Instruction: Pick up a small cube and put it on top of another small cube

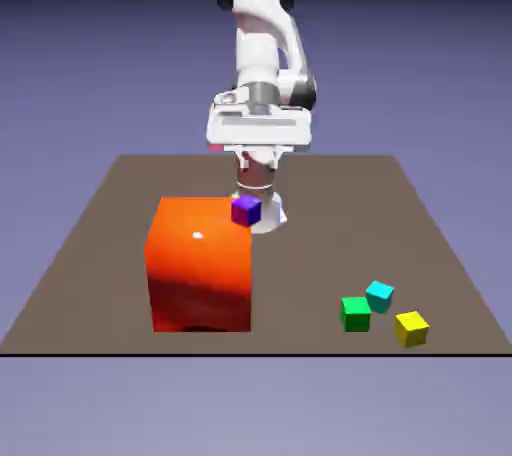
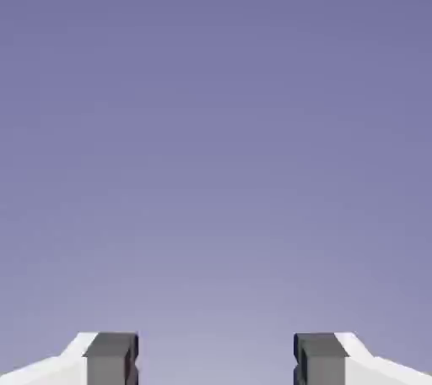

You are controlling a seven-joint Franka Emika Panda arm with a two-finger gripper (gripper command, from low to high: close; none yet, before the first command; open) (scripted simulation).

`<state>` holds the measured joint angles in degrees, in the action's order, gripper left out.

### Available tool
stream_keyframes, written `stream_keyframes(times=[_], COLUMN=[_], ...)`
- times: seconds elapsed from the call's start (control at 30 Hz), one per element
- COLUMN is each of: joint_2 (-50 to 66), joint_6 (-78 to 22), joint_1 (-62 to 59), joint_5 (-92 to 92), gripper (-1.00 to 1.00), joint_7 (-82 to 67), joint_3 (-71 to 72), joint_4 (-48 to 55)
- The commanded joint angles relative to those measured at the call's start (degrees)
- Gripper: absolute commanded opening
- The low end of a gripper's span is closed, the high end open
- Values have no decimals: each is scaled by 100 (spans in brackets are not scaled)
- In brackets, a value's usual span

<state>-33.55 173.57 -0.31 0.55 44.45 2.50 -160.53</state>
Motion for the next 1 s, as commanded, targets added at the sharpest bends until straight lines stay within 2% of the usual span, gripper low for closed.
stream_keyframes(times=[0.0, 0.97], joint_2=[-74, -2227], joint_6=[-36, -1080], joint_1=[-83, -2473], joint_5=[46, 1373], gripper=[0, 0], joint_7=[165, 4948], joint_3=[208, 6230], joint_4=[39, 1170])
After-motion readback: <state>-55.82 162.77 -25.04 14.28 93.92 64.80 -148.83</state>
